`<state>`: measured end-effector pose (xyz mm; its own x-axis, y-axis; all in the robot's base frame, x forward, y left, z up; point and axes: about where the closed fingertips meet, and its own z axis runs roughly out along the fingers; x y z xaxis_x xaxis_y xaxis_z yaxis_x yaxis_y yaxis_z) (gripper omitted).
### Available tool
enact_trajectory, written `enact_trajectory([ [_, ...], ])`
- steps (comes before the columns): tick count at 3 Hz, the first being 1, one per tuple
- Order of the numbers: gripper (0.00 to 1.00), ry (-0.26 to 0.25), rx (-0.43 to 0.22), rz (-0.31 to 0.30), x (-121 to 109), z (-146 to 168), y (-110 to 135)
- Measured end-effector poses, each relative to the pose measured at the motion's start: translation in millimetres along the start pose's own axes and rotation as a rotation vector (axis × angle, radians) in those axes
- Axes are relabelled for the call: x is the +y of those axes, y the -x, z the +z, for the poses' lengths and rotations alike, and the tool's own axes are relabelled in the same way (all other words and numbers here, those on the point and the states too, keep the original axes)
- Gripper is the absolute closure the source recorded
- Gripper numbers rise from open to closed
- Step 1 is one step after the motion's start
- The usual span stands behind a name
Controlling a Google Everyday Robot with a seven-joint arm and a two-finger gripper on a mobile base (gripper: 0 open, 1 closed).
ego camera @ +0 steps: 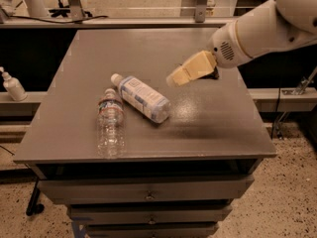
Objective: Move blue plastic bottle near water bottle
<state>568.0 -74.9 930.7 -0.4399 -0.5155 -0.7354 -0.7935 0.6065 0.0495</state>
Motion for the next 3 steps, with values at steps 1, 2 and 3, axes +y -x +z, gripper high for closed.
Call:
enact_trajectory([
  [1, 0.0, 0.024, -0.07, -0.075, -31.3, -45.3, 1.6],
  [2, 0.0, 0.086, -0.118, -0.136, -50.8, -81.8, -14.0],
  [3, 0.0, 0.105, -0.122, -0.163, -47.9, -87.4, -10.2],
])
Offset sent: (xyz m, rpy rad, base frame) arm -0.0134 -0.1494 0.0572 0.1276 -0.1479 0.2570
